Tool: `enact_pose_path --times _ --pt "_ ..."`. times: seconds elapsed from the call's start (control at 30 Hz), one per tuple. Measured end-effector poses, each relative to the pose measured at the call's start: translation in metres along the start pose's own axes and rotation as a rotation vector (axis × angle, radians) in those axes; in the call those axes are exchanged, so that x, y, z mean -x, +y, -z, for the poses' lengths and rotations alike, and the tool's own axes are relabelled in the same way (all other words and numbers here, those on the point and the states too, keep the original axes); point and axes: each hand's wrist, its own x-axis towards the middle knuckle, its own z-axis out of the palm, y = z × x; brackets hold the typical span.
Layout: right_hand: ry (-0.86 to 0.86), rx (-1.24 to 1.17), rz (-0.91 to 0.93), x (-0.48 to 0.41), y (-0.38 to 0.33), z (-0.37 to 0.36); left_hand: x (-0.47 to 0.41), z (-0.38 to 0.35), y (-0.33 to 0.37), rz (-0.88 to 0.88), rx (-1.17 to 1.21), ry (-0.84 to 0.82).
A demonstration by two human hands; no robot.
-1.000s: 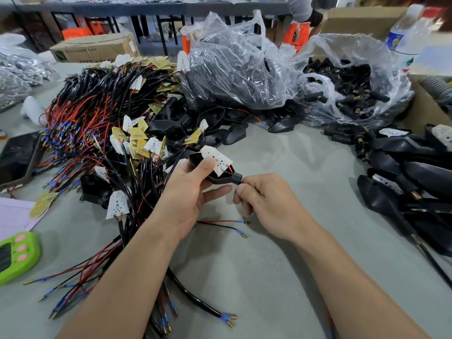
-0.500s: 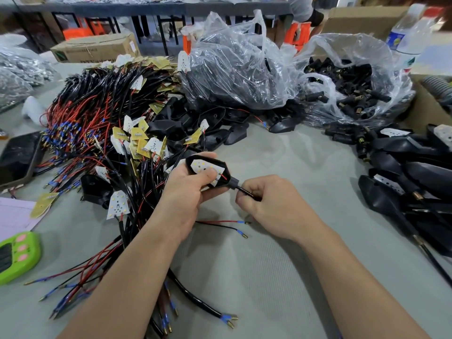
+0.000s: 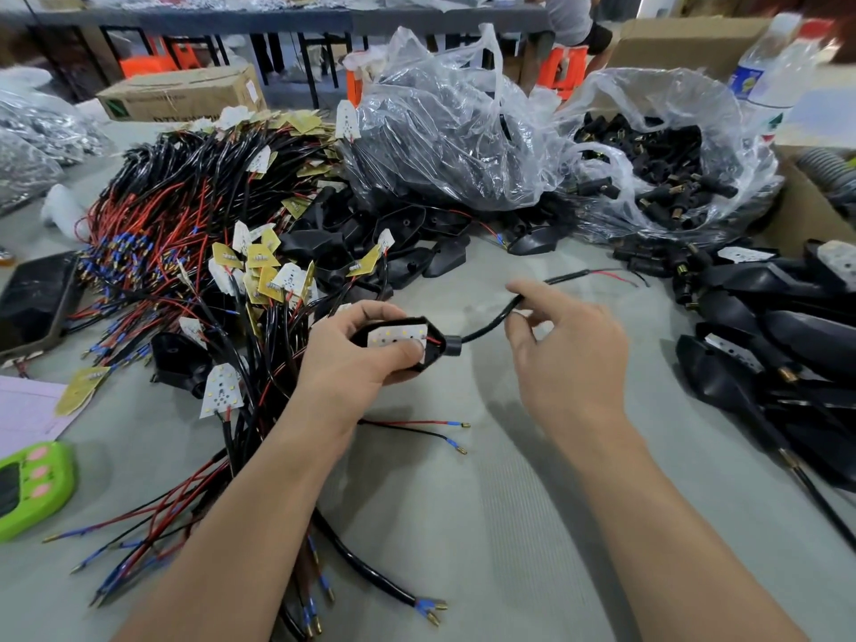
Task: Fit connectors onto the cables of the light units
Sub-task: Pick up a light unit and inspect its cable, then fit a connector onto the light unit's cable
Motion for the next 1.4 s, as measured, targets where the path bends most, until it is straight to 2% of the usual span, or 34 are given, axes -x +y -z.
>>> enact_pose_path --times 0.1,0.17,0.23,0.33,0.4,0.43,0.5,0.57,0.6,0.73,0.87,1.17,1.3,1.37,1.4 --pt "-0.138 -0.327 -0.054 0.002 -0.002 -0.007 -0.001 -0.003 0.000 -0.002 0.192 0.210" --pt "-0.182 -0.498 -0.076 0.002 -0.005 -0.011 -0.003 -0.005 0.000 0.029 0.318 0.255" --pt "-0.171 -0.631 -0.108 -0.004 -0.006 -0.014 -0.001 -0.010 -0.003 0.063 0.265 0.142" --pt "-0.153 -0.782 -0.166 -0.013 -0.002 -0.015 0.009 -0.022 -0.013 0.014 -0.122 -0.172" --pt "-0.236 -0.820 -0.212 -0.013 -0.002 -0.016 0.017 -0.028 -0.016 0.026 -0.230 -0.352" --pt "-0.296 -0.807 -0.224 -0.011 -0.002 -0.017 0.018 -0.029 -0.016 0.013 -0.258 -0.379" --pt "-0.397 -0.755 -0.216 -0.005 -0.003 -0.019 0.018 -0.028 -0.013 -0.052 -0.362 -0.278" --pt "-0.465 -0.726 -0.193 0.001 -0.005 -0.019 0.015 -0.022 -0.007 -0.144 -0.440 -0.045" --pt "-0.491 -0.705 -0.180 0.004 -0.007 -0.017 0.011 -0.019 -0.004 -0.145 -0.399 0.033" --pt "-0.636 -0.505 -0.050 0.019 -0.012 -0.014 -0.001 -0.015 0.000 0.055 -0.055 0.027" --pt "-0.803 -0.287 0.138 0.021 -0.016 -0.012 -0.003 -0.011 0.001 0.086 0.095 0.032" --pt "-0.952 -0.329 0.122 0.017 -0.016 -0.009 -0.006 0.001 0.011 0.029 0.363 0.207" --pt "-1.039 -0.449 -0.004 0.007 -0.007 -0.007 -0.007 -0.003 0.005 -0.020 0.353 0.285" --pt "-0.986 -0.531 -0.105 0.006 -0.005 -0.009 -0.009 -0.005 0.001 -0.048 0.250 0.321" --pt "-0.907 -0.609 -0.185 0.005 -0.003 -0.013 -0.011 -0.006 -0.002 -0.077 0.142 0.341"
